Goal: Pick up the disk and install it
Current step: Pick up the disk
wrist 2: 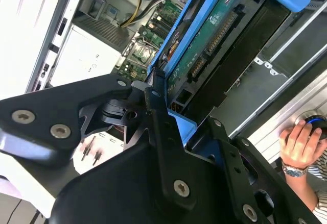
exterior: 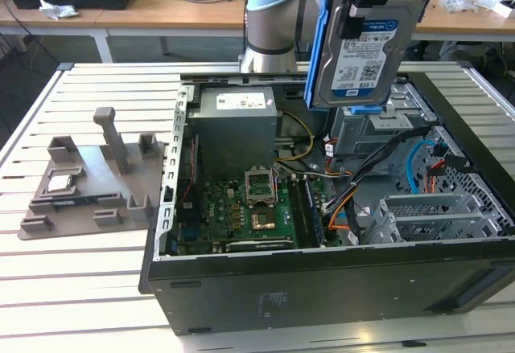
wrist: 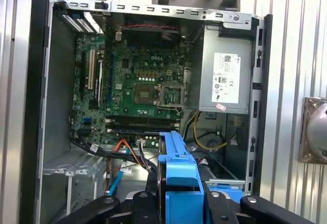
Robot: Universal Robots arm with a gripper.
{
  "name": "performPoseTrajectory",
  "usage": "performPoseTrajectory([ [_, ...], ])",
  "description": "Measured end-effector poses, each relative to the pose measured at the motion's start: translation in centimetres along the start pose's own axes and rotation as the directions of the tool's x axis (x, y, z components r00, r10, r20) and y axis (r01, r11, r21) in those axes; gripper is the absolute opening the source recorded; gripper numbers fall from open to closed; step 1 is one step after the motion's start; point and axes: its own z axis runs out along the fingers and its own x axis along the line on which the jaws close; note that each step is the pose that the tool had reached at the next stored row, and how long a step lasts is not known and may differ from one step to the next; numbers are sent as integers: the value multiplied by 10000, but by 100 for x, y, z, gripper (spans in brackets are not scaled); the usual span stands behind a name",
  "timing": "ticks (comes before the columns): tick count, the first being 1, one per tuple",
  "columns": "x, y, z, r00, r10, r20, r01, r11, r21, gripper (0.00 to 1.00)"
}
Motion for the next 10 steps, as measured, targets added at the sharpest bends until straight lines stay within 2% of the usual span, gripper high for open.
performPoseTrajectory([
  [10, 217, 13, 0, 10000, 0, 0, 0, 10000, 0, 37],
])
